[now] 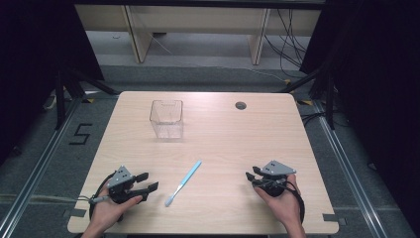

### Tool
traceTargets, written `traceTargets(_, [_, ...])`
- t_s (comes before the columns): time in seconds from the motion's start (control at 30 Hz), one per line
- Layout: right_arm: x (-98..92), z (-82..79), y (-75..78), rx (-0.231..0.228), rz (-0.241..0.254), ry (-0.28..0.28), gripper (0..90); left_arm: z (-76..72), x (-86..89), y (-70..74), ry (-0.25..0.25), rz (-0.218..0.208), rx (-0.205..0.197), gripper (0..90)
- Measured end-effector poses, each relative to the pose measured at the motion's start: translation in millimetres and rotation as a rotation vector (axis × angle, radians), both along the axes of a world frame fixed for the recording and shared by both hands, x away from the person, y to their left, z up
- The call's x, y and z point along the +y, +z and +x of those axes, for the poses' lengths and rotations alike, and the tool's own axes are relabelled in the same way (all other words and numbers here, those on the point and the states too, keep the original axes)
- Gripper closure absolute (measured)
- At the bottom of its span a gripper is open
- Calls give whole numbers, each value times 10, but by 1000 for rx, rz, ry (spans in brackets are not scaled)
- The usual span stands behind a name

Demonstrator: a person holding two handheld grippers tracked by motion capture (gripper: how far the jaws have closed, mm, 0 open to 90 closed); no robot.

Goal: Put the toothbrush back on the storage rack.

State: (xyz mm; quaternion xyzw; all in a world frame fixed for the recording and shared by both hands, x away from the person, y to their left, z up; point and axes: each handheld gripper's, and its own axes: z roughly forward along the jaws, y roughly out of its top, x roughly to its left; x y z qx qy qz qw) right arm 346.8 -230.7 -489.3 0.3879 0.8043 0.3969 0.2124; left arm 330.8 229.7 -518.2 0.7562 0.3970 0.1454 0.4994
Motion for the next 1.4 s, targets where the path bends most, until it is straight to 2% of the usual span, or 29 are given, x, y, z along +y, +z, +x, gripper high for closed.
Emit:
traceTargets(0.03, [0,0,0,0,0,0,627,0,0,0,0,0,0,405])
traceTargets(0.07, [7,9,-1,1,-20,10,628,-2,-14,13,5,0,6,407])
traceTargets(0.17, [15,11,-3,0,-30,13,628,2,-38,67,-11,27,14,410])
traceTargets(0.27, [29,8,3,19,-43,11,627,14,-83,133,-5,46,36,414])
traceTargets(0.3, [28,13,6,21,-59,18,628,42,-115,179,-12,62,60,417])
traceTargets(0.33, [28,13,6,21,-59,18,628,42,-115,179,-12,62,60,419])
traceTargets(0.37, [32,10,13,32,-54,12,628,65,-134,195,-21,57,64,419])
traceTargets(0.6, [34,24,20,20,-57,20,626,159,-301,338,-80,85,62,450])
traceTargets(0.67, [35,23,32,34,-50,16,625,195,-376,380,-113,125,77,469])
traceTargets(0.7, [31,28,31,26,-55,19,625,200,-403,385,-109,122,80,473])
traceTargets(0.73, [39,17,41,40,-45,6,624,200,-403,385,-109,122,80,482])
traceTargets(0.77, [39,17,41,40,-45,6,624,220,-417,403,-131,140,90,482])
traceTargets(0.83, [17,37,45,29,-59,17,624,240,-474,422,-125,141,100,498])
traceTargets(0.87, [2,43,44,31,-58,12,624,257,-485,439,-142,166,100,517])
traceTargets(0.9, [2,43,44,31,-58,12,624,268,-509,450,-145,170,98,517])
traceTargets(1.0, [-18,55,49,51,-58,6,624,305,-577,490,-155,195,120,530])
traceTargets(1.07, [-26,64,42,47,-57,7,624,329,-621,512,-173,233,142,525])
traceTargets(1.1, [-37,76,49,40,-69,28,624,346,-664,537,-192,261,158,524])
traceTargets(1.13, [-37,76,49,40,-69,28,624,346,-664,537,-192,261,158,525])
traceTargets(1.17, [-27,61,53,57,-58,15,625,355,-686,552,-202,274,175,525])
traceTargets(1.2, [-37,62,65,48,-63,11,625,377,-727,591,-218,302,205,531])
traceTargets(1.23, [-37,62,65,48,-63,11,625,377,-727,591,-218,302,205,531])
traceTargets(1.3, [-17,45,80,75,-51,-8,625,409,-759,640,-230,342,235,531])
traceTargets(1.33, [-22,62,72,52,-60,8,625,423,-781,658,-235,357,249,529])
traceTargets(1.37, [-15,62,84,63,-59,10,625,440,-798,684,-242,387,263,530])
traceTargets(1.4, [-16,79,81,53,-67,25,625,453,-819,702,-246,408,279,529])
